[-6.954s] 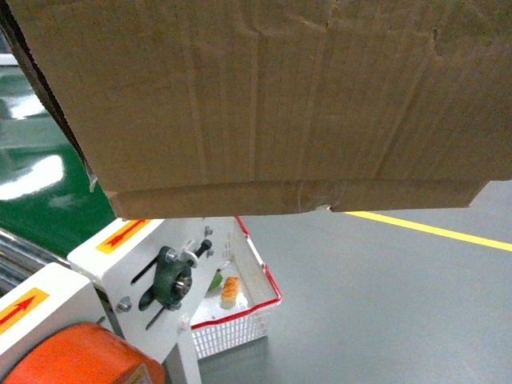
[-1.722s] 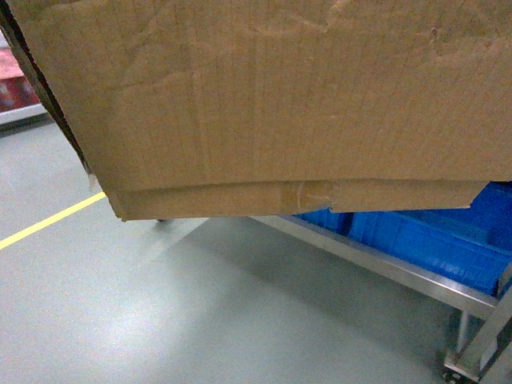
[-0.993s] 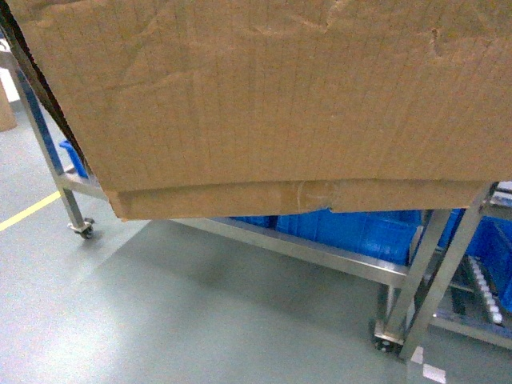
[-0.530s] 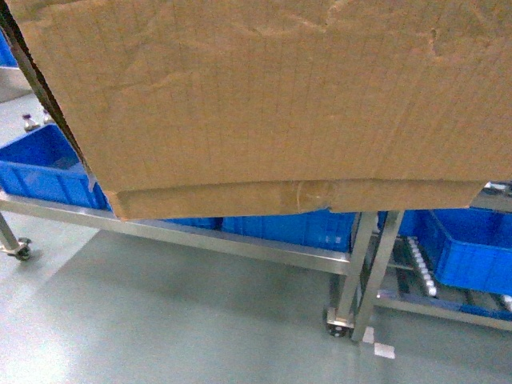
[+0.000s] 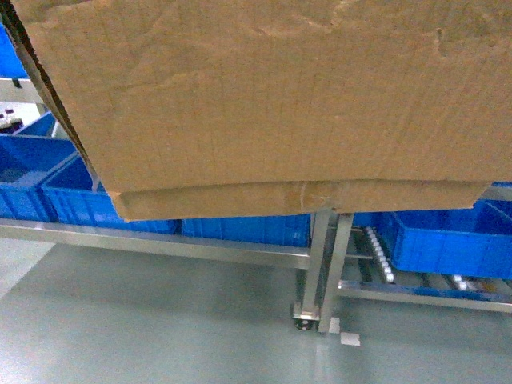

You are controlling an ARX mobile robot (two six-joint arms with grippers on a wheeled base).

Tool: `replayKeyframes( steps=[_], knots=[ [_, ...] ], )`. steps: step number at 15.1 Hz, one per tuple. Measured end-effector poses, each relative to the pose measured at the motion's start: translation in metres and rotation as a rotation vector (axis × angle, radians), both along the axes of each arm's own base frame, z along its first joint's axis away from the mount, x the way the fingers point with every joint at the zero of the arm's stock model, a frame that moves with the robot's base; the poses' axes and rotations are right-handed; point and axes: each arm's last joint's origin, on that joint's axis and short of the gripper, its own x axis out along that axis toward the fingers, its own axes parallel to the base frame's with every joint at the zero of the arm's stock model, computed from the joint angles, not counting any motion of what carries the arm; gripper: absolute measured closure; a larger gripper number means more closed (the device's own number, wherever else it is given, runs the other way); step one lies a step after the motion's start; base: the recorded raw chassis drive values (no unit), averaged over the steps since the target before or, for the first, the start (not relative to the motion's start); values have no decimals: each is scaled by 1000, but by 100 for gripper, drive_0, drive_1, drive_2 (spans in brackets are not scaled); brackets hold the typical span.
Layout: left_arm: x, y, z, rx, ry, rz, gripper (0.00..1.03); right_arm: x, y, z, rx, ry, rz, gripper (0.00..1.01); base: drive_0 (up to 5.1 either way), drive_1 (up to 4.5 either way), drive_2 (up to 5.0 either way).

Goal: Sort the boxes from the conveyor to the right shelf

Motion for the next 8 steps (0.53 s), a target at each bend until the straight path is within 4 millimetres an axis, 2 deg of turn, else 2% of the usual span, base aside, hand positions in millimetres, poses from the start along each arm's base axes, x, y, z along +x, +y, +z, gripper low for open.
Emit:
replayKeyframes(
  steps=[3,4,8],
  knots=[
    [0,0,0,0,0,-3,101,0,-2,0,0,0,-4,99,0,0,0],
    [0,0,0,0,0,-1,101,0,-1,0,1,-1,-4,99,6,-382,394],
    [1,0,-1,2,2,6,101,1,0,-1,0,-2,1,99,372,-464,128]
  ],
)
